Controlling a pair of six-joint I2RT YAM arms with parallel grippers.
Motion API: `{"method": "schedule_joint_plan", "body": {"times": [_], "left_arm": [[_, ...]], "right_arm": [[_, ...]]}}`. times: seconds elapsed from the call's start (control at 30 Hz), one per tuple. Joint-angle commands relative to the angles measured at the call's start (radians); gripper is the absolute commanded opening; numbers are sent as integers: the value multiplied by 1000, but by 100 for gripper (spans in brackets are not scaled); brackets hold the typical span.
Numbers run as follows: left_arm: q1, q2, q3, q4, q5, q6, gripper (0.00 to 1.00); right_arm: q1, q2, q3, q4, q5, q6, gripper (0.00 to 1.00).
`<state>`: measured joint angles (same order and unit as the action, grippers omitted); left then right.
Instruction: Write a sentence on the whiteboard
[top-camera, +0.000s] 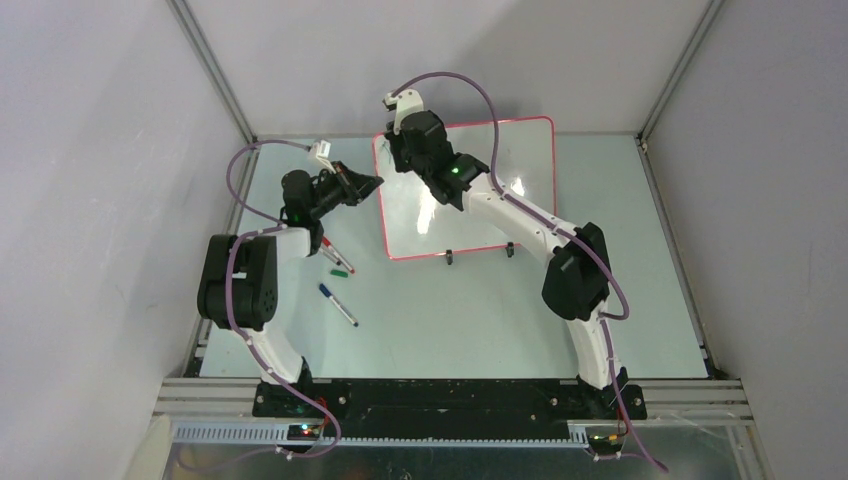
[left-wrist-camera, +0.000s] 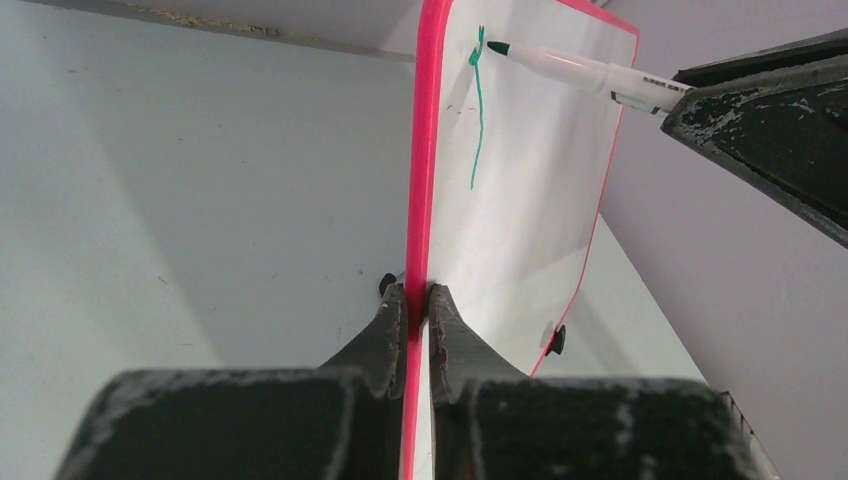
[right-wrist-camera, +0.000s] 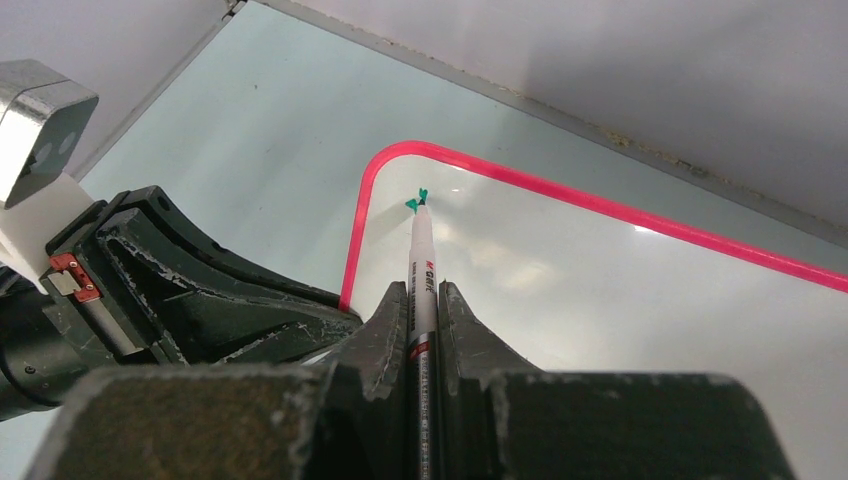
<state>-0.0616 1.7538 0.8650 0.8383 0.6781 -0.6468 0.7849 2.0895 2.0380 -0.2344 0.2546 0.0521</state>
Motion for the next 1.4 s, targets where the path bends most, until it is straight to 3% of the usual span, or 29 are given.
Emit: {"method": "schedule_joint_plan", "body": {"times": [0.0,1.37], "left_arm": [[-15,-46,-4,27,12,22,0],[-18,-53,-8,17,7,35,0]], "right_arm": [[-4,17,50,8,20,-5,0],[-32,-45,-51,0,73,3,0]]}}
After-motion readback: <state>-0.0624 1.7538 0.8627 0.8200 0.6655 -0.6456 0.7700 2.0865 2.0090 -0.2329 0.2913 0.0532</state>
